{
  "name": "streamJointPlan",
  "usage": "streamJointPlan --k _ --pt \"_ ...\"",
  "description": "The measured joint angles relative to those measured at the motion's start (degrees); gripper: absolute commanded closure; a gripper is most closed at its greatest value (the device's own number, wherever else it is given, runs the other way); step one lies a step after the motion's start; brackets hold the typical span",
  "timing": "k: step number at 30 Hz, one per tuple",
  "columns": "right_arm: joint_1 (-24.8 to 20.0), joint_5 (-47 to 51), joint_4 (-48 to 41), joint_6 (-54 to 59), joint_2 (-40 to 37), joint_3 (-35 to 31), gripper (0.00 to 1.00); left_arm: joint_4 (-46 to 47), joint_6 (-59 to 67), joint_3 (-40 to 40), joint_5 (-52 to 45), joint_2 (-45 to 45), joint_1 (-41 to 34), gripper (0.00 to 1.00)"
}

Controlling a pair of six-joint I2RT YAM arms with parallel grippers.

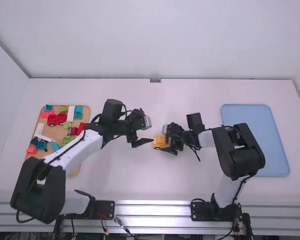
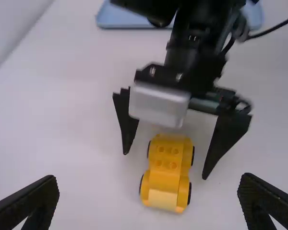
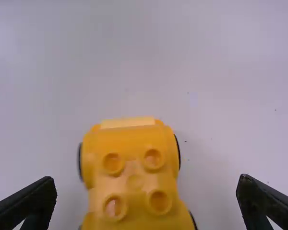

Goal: Assemble lego blocks to make yellow taxi

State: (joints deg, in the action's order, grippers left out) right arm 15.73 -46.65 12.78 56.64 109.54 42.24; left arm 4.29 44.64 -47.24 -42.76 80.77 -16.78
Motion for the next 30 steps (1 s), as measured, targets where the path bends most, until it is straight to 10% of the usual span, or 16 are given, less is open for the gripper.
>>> streamJointPlan --k 3,12,22,30 --pt "0.87 1.7 -3.13 -0.37 2.32 2.56 0.01 2.27 -0.04 0.0 1.66 -3.63 0.66 0.01" --pt "1.51 3.32 -8.85 1.27 3.61 6.69 0.5 5.16 -0.04 0.0 8.0 -7.76 0.81 0.01" --pt "-1.36 7.89 -23.47 3.5 0.24 11.19 0.52 -0.26 -0.04 2.58 12.48 -7.76 0.83 0.01" --pt "-15.76 23.08 -34.25 0.76 -13.68 15.93 0.52 -9.14 -0.02 6.6 20.5 -7.76 0.81 0.01"
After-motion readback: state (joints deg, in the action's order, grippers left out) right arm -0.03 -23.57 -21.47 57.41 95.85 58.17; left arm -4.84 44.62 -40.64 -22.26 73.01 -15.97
